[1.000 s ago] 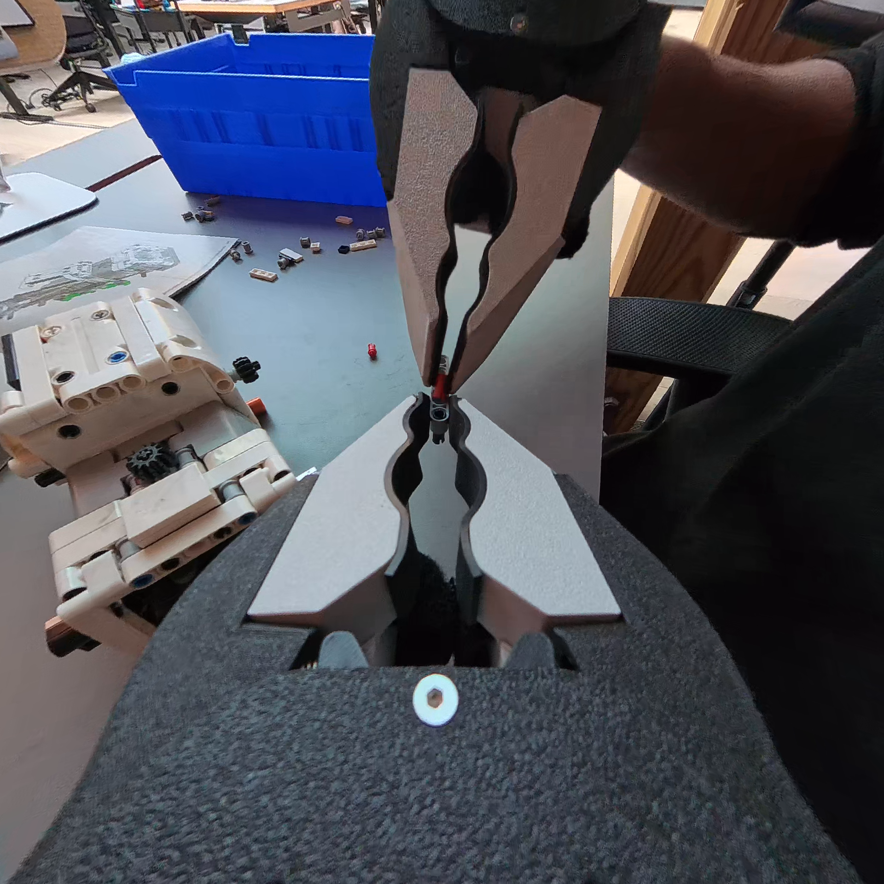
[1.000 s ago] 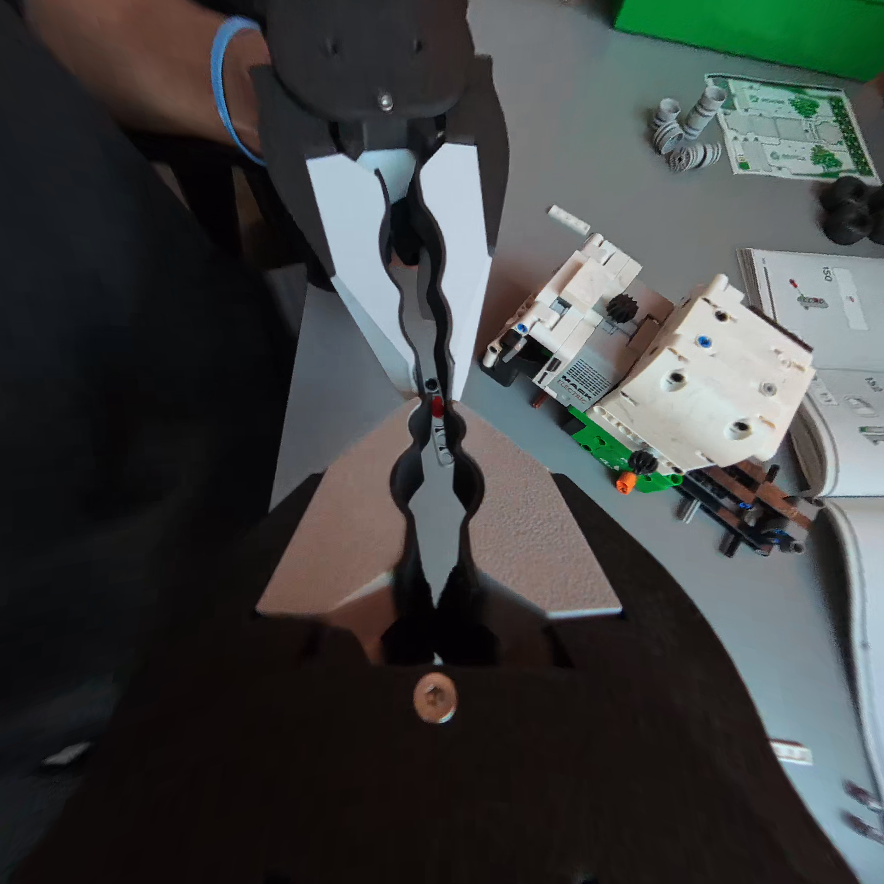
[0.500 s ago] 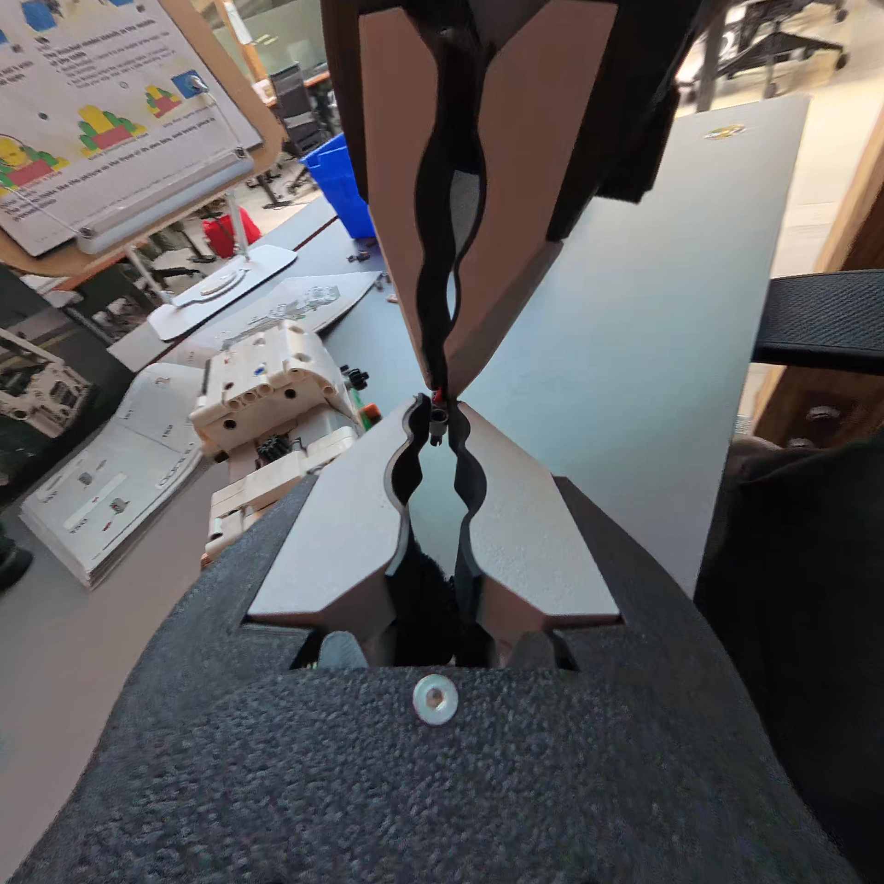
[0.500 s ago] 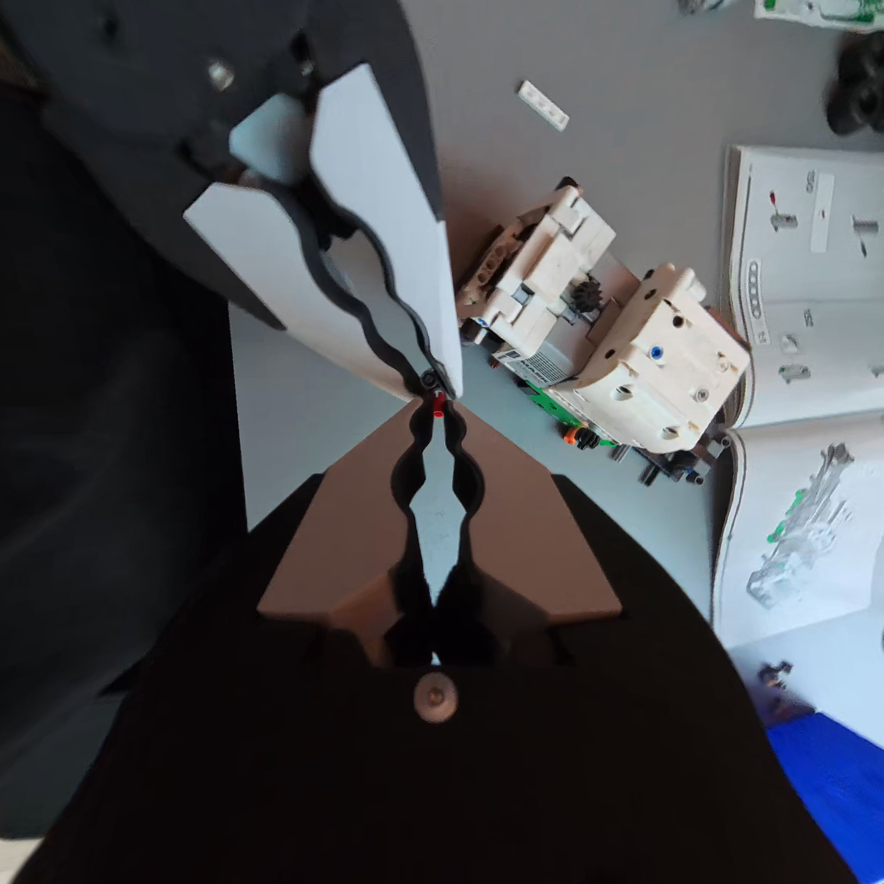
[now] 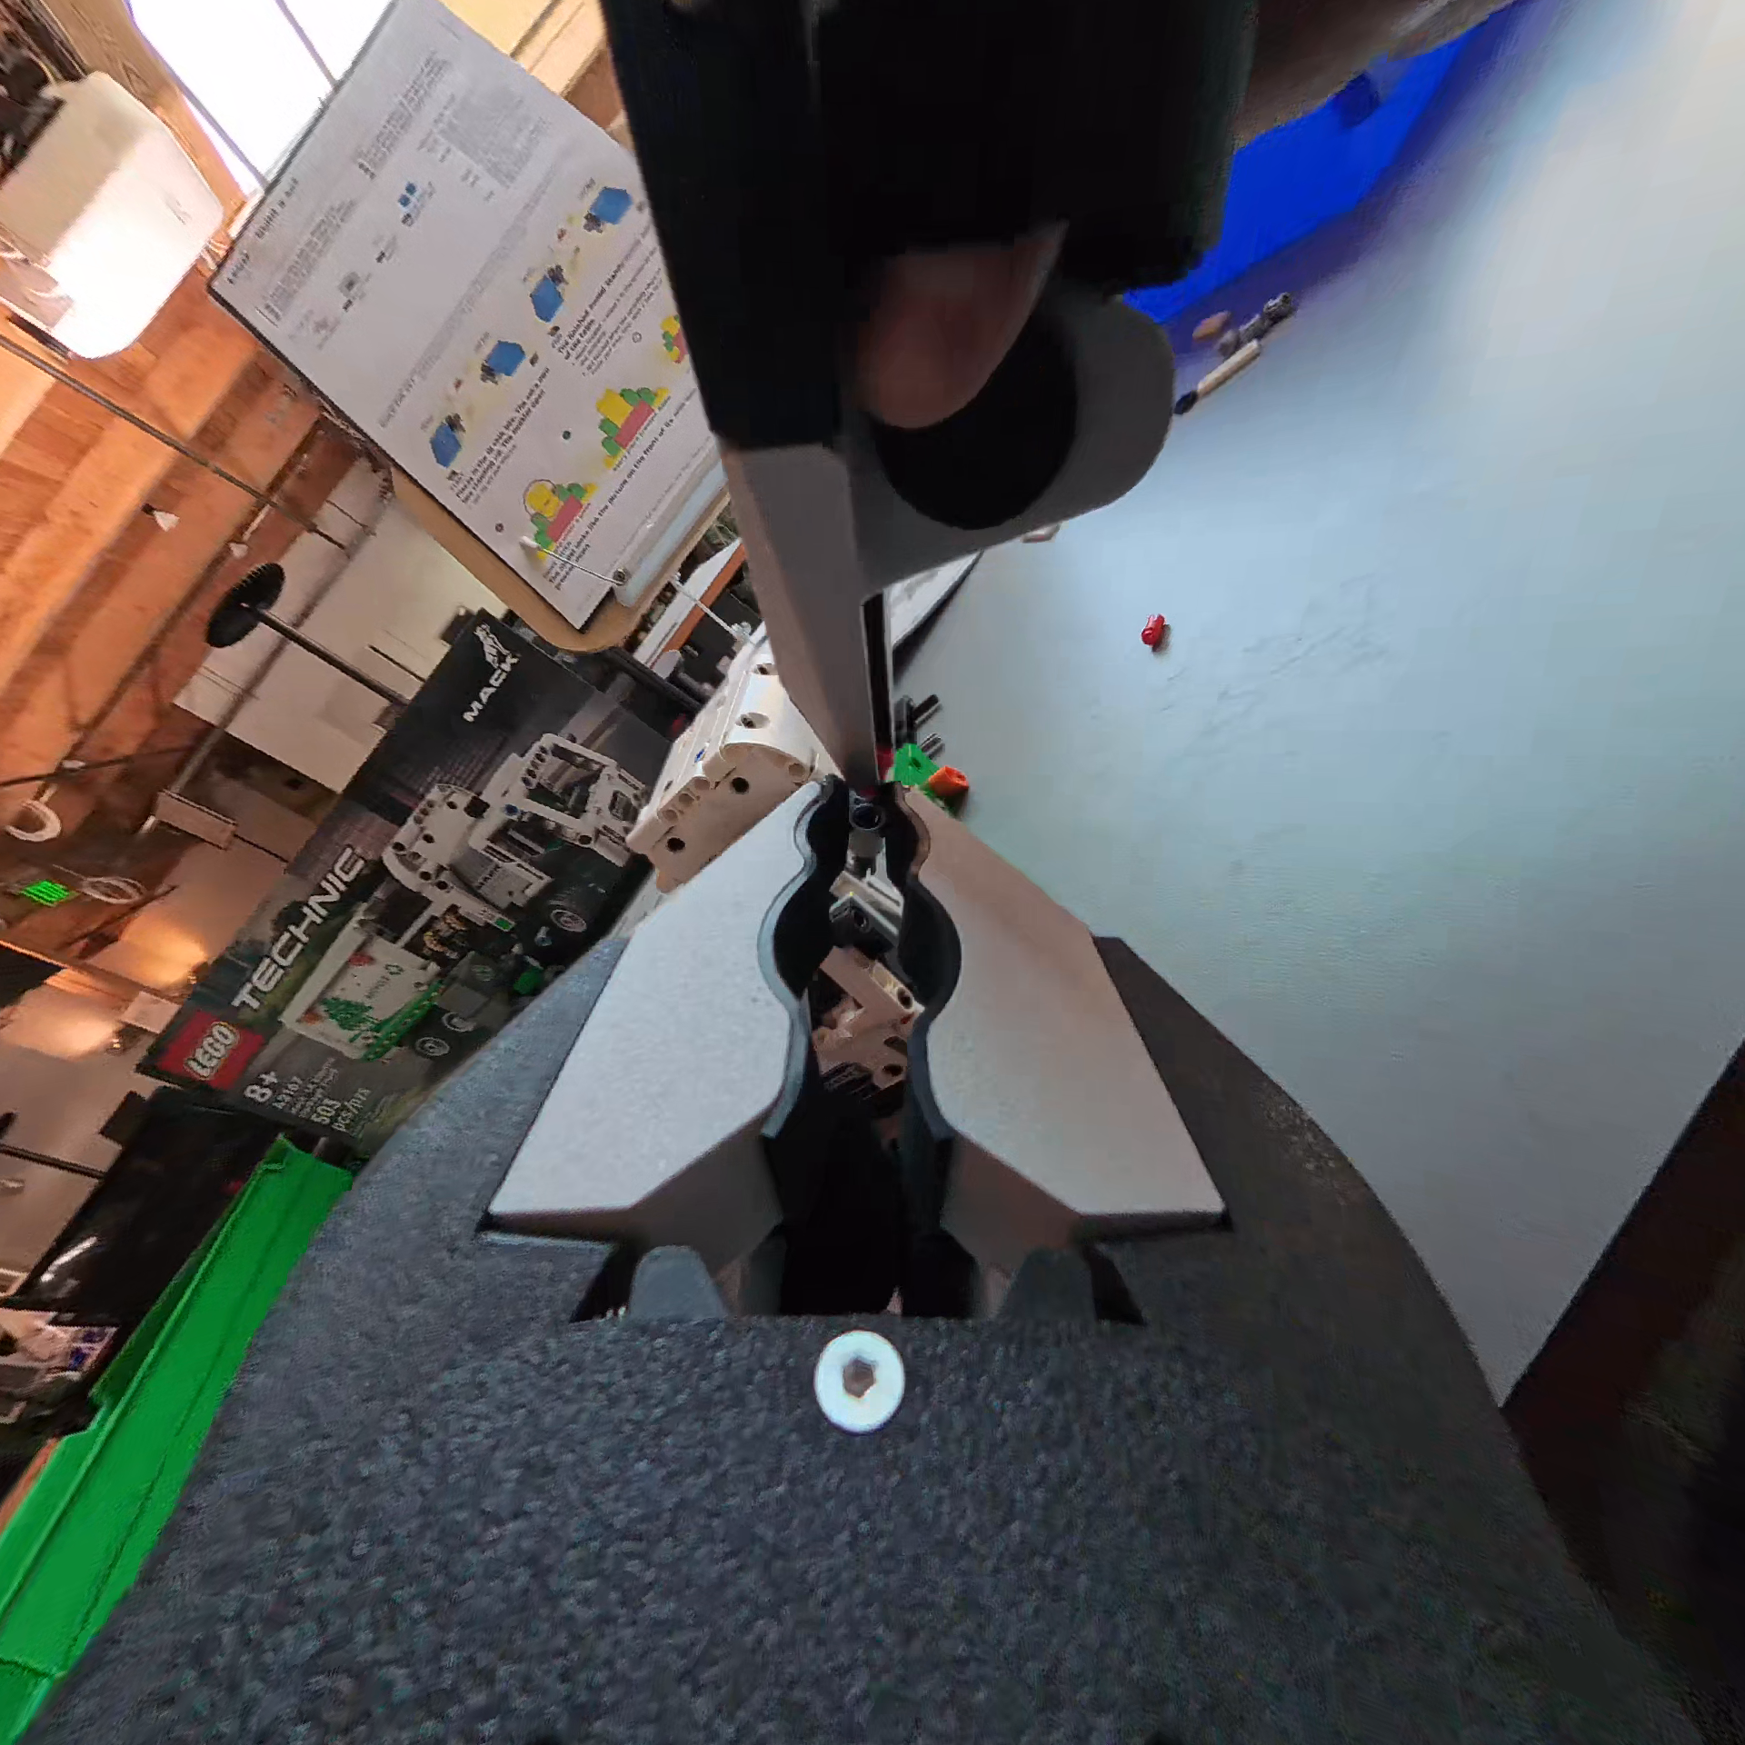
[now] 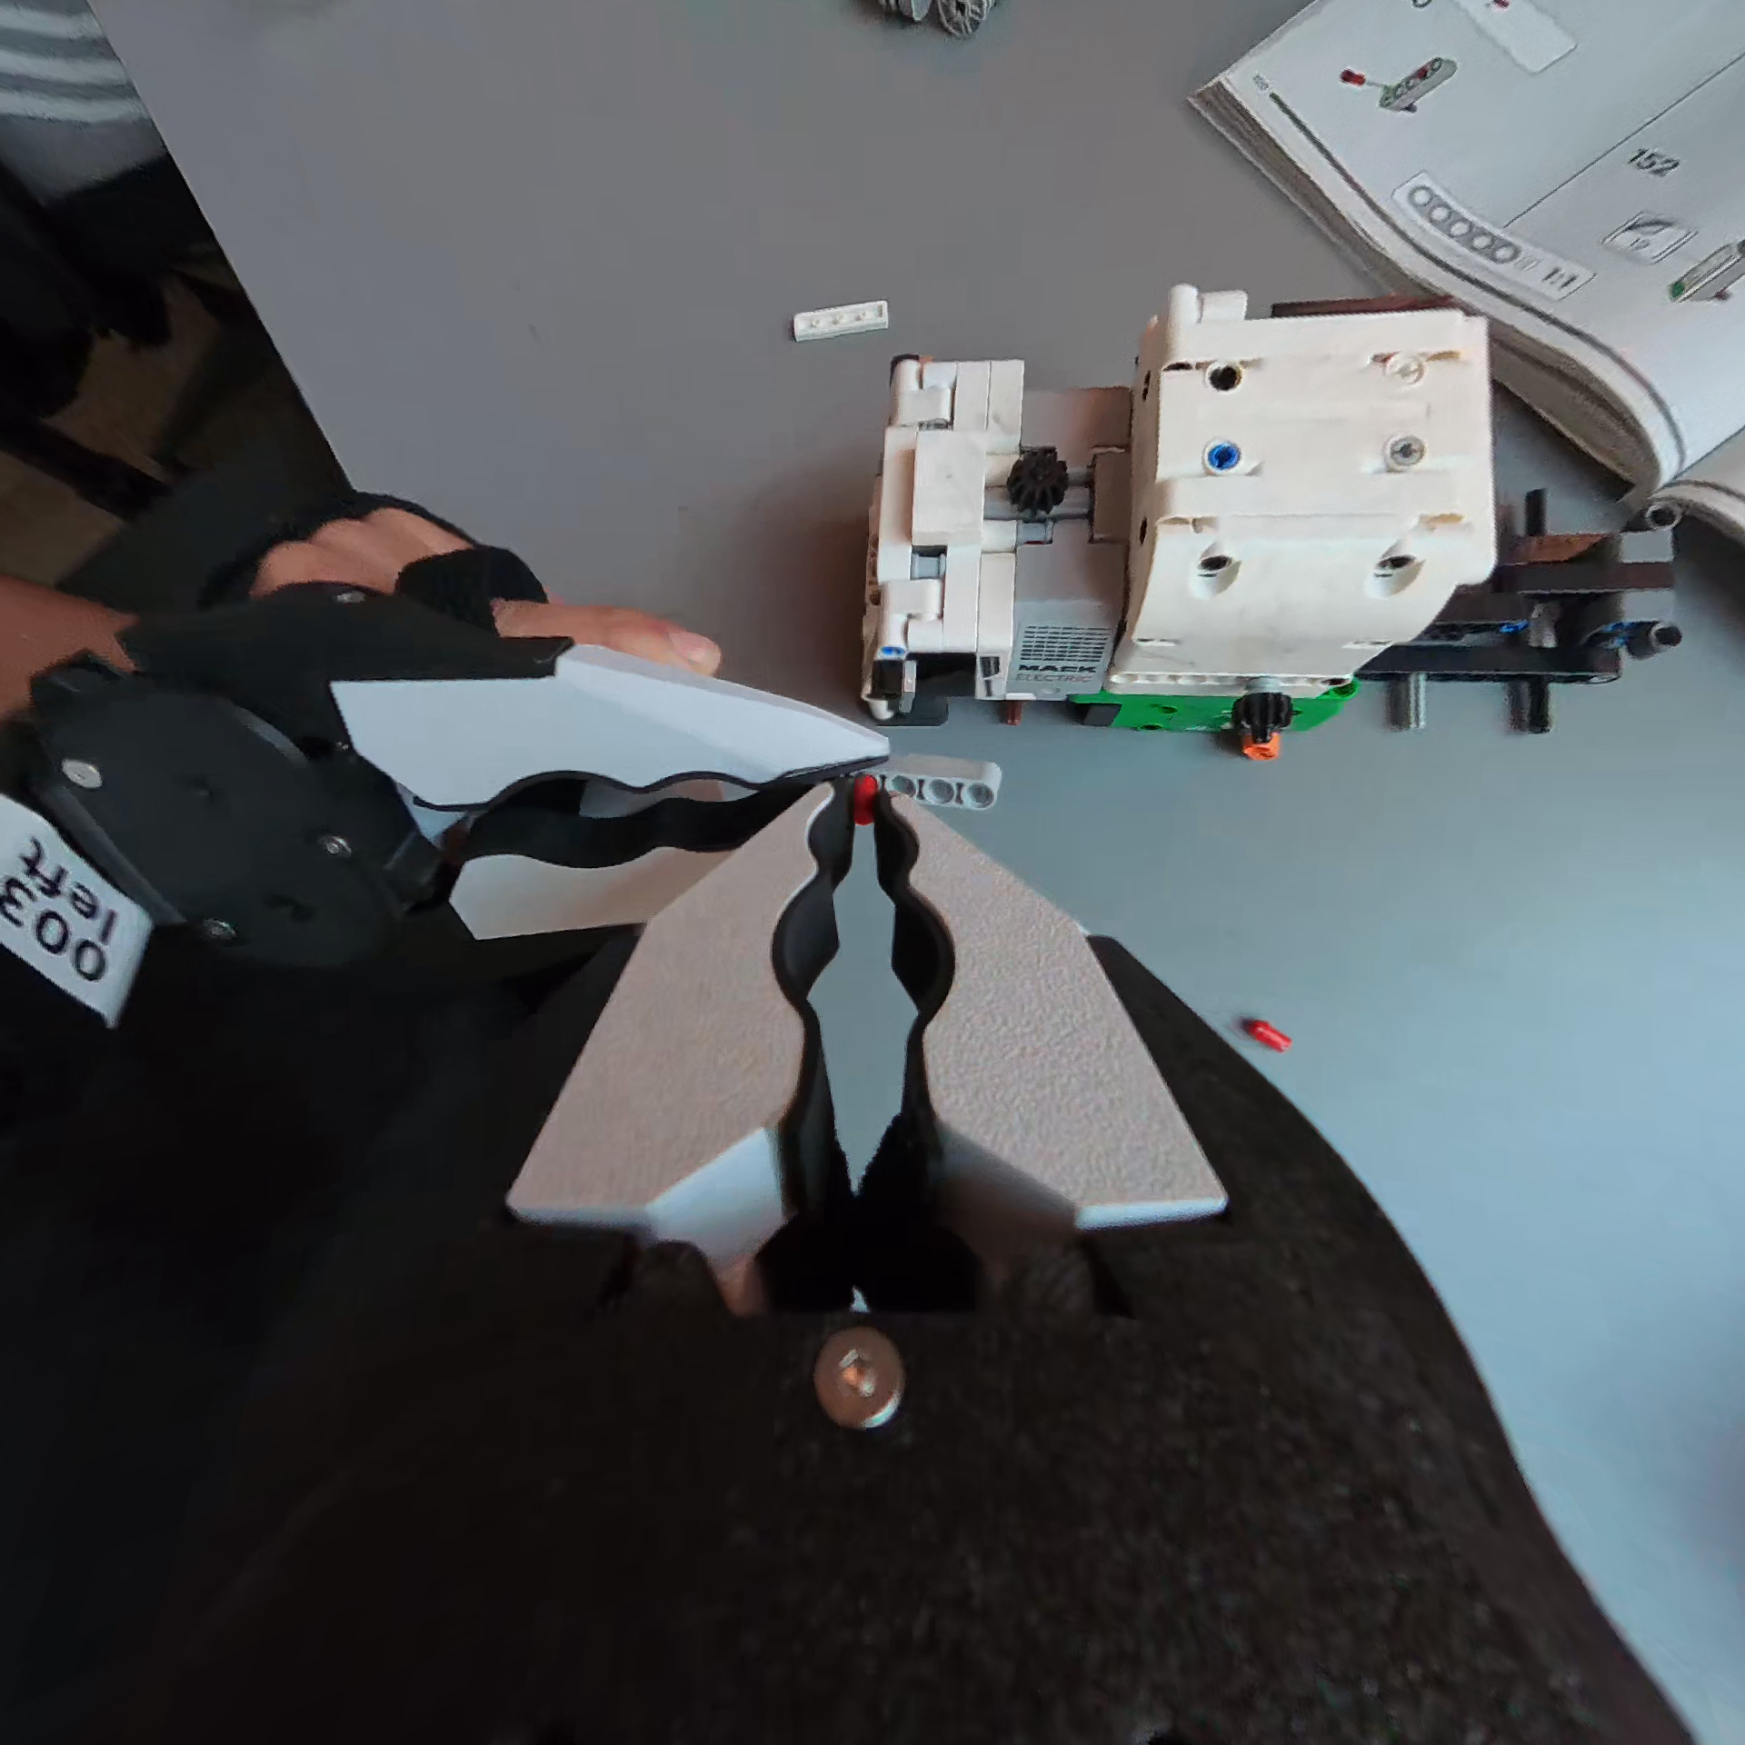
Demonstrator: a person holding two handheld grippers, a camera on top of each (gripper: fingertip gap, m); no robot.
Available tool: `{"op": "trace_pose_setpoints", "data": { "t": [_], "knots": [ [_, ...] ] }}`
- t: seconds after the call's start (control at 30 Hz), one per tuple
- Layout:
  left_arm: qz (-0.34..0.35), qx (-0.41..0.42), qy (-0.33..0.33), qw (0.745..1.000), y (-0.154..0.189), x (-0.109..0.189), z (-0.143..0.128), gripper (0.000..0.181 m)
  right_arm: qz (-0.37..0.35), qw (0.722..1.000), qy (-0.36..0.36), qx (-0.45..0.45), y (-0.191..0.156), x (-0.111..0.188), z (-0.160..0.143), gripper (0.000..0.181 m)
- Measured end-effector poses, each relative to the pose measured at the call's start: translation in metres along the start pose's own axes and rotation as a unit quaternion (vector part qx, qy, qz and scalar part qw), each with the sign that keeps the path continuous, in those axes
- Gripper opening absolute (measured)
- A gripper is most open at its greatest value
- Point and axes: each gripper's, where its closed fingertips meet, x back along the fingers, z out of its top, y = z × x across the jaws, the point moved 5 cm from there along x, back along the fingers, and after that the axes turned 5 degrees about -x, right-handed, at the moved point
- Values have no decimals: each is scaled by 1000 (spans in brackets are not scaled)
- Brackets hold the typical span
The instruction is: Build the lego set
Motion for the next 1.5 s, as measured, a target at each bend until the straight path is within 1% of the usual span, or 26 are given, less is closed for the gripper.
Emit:
{"op": "trace_pose_setpoints", "data": {
  "t": [0.1,0.2,0.27,0.4,0.47,0.6,0.73,0.83,0.87,0.93,1.03,1.1,1.2,1.27,1.33,1.37,1.4,1.47,1.5],
  "knots": [
    [32,-44,1,998,0,1,0,6,46,997,23,-51,2,0,0,3],
    [38,-47,-1,998,0,1,-1,6,62,994,42,-75,2,-2,-2,3],
    [45,-49,1,998,0,2,0,6,44,996,56,-53,0,-1,-3,3],
    [50,-28,14,998,-4,5,3,5,-41,993,89,63,-10,2,-2,3],
    [53,-25,22,998,-5,6,4,5,-51,991,92,80,-13,3,-2,3],
    [42,-24,28,998,-4,7,4,5,-13,993,103,63,-9,3,-4,2],
    [50,-75,28,996,4,7,5,5,40,995,86,-13,-4,4,-10,2],
    [67,-123,24,990,8,7,6,5,97,989,78,-79,-1,3,-13,2],
    [72,-139,24,987,9,8,6,5,111,987,76,-90,-1,3,-15,2],
    [70,-152,19,986,11,7,5,5,112,986,82,-94,1,0,-17,2],
    [60,-125,19,990,8,6,4,5,103,986,109,-72,1,0,-15,2],
    [40,-80,23,996,3,5,4,5,94,985,137,-42,1,0,-13,2],
    [6,-10,27,1000,-5,3,2,5,59,982,179,24,0,0,-10,2],
    [-4,-5,28,1000,-6,2,2,6,43,978,202,42,1,5,-9,3],
    [3,-14,14,1000,-9,1,-3,6,39,973,216,69,5,18,-11,2],
    [3,-14,8,1000,-9,1,-6,6,17,976,199,82,15,23,-17,3],
    [1,-11,6,1000,-9,1,-9,6,-5,982,161,98,28,23,-26,3],
    [-8,1,12,1000,-8,1,-10,6,-36,990,42,126,57,12,-53,3],
    [-12,4,14,1000,-7,1,-9,6,-32,989,26,141,66,6,-60,3]
  ]
}}
